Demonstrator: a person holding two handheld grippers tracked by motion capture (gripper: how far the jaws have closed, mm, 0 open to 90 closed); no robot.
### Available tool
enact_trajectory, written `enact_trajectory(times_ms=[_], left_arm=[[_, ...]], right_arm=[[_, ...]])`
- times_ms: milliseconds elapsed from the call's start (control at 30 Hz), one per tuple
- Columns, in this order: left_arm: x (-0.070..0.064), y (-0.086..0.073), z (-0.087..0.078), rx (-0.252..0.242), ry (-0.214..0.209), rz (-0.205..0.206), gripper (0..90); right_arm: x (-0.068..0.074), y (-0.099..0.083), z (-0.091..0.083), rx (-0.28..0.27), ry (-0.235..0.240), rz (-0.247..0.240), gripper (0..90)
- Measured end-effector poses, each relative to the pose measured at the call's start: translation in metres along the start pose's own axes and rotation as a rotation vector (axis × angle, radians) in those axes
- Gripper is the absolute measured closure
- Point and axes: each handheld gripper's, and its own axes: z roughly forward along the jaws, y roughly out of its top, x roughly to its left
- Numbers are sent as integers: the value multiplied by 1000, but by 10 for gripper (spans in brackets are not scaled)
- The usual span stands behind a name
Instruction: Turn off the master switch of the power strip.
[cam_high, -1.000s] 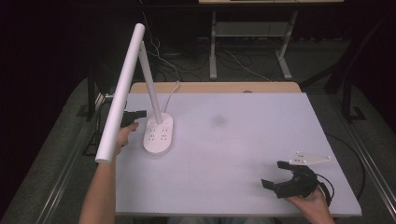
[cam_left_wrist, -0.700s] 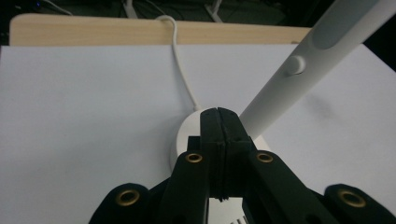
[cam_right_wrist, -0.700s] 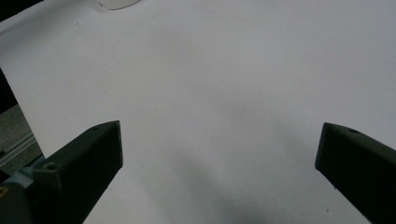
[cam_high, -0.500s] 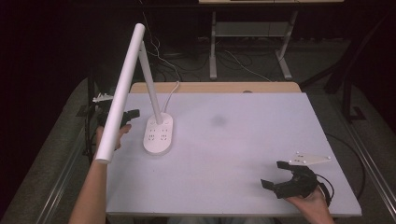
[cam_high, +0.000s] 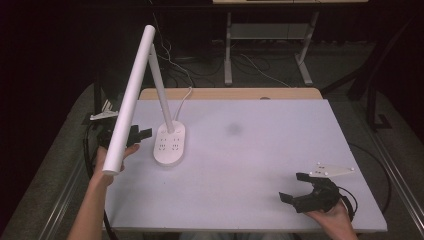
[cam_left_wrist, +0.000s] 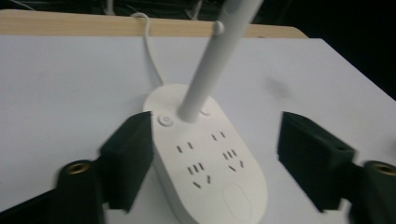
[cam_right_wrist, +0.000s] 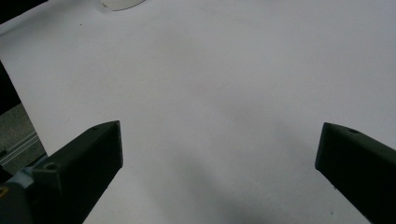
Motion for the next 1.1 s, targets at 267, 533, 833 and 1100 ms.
enact_trajectory(times_ms=[267,533,833,1100], left_arm=[[-13,-13,-8,-10,-18,12,26],[-28,-33,-12,-19,-57,44,0],[-40,-61,-11,-31,-79,53,0],[-56,-74,-10,-19,-114,86,0]], right_arm=[[1,0,-1,-3,-3,-5,1],[1,0,-1,-4,-3,-6,1],[2,0,-2,-5,0,-4,1],[2,0,-2,-8,-2,-7,1]])
